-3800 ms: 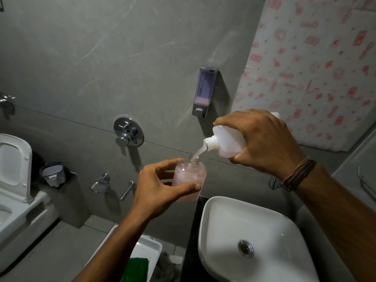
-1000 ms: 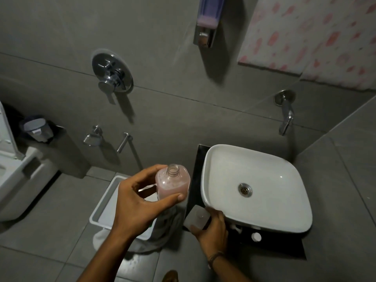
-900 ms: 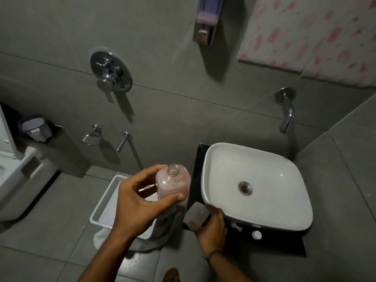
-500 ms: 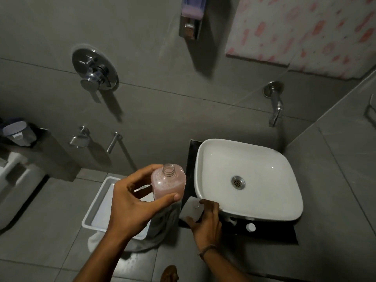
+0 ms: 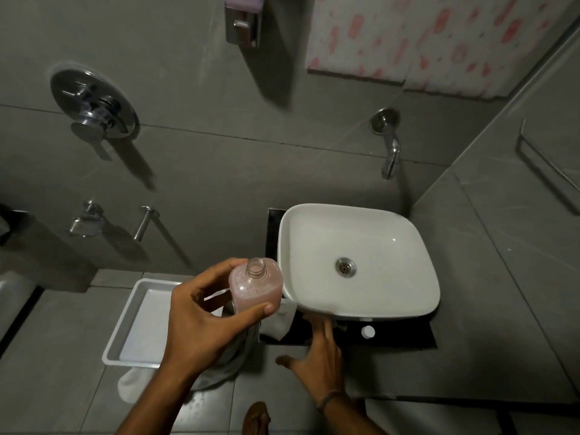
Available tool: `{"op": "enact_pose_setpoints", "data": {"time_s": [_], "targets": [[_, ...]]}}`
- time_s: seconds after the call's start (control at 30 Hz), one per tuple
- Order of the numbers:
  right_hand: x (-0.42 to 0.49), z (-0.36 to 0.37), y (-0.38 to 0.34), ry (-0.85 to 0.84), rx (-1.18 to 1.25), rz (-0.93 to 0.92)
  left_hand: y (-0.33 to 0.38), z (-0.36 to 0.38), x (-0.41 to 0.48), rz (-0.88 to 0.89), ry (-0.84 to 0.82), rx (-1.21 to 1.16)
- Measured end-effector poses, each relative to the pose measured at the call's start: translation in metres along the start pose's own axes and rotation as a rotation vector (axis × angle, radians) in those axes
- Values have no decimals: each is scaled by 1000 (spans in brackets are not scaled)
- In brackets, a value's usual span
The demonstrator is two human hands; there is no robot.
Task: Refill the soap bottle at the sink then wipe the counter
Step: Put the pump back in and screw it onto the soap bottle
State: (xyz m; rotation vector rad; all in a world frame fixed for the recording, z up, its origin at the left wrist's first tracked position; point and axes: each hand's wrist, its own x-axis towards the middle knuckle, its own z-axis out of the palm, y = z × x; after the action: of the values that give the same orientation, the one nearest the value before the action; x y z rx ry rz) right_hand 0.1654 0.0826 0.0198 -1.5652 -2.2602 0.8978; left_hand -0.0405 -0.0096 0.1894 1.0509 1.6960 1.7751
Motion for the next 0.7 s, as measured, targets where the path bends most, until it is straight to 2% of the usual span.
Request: {"op": "enact_pose_setpoints", "data": {"time_s": [0.17, 0.33, 0.43, 0.6, 0.7], "targets": [[-11, -42, 66, -77, -93, 125, 0, 11, 1, 15, -33, 6], [-2, -74, 113, -19, -152, 237, -2, 31, 2, 18, -64, 3], [15, -77, 121, 20, -140, 232, -4, 43, 3, 19, -82, -7], [36, -58, 102, -58, -126, 220, -8, 60, 3, 16, -96, -26], [36, -37, 90, 1, -77, 258, -11, 67, 2, -2, -92, -45]]}}
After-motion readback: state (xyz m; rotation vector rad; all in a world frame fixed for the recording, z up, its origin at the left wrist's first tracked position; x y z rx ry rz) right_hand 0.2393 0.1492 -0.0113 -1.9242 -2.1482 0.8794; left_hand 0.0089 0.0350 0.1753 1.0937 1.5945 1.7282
